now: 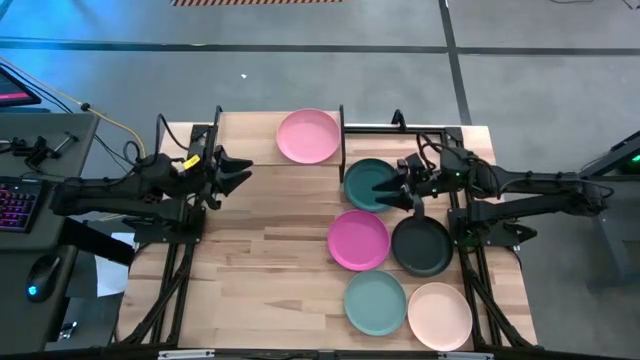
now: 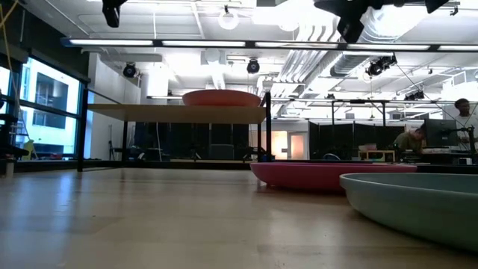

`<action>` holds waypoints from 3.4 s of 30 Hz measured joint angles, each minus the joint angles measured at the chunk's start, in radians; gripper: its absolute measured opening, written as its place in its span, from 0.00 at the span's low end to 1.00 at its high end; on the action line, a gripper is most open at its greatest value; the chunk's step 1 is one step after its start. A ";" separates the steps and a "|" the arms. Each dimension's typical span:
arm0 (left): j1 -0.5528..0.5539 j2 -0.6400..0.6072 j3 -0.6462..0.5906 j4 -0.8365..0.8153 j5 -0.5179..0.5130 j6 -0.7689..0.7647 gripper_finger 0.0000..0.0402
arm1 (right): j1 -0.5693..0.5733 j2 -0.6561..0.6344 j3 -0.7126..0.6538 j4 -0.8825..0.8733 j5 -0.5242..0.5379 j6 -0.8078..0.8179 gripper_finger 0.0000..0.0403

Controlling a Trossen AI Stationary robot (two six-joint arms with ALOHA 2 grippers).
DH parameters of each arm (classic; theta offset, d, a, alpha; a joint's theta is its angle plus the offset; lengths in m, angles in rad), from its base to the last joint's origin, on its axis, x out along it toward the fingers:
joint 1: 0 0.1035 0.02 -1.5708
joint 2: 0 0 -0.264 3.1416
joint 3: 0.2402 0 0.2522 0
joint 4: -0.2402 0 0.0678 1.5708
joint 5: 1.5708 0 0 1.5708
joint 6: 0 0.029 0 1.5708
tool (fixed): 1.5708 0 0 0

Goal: Place and stack plates onto a shelf
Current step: Put the blue plate on the shelf

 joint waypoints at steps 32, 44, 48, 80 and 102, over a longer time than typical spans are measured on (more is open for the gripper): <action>0.000 -0.007 0.000 -0.065 -0.090 0.029 0.43 | 0.689 0.725 0.331 -0.775 0.015 0.894 0.48; 0.000 -0.007 0.000 -0.095 -0.090 0.048 0.43 | 0.705 0.911 0.331 -0.775 0.120 0.936 0.48; 0.000 -0.007 0.000 -0.095 -0.101 0.049 0.43 | 0.711 0.941 0.332 -0.772 0.131 0.933 0.41; 0.000 -0.011 0.001 0.119 -0.100 0.055 0.43 | 0.400 0.571 0.432 -0.819 0.244 0.576 0.00; 0.000 0.011 0.146 0.238 -0.105 0.315 0.43 | -0.059 1.184 1.375 -0.696 0.372 0.171 0.00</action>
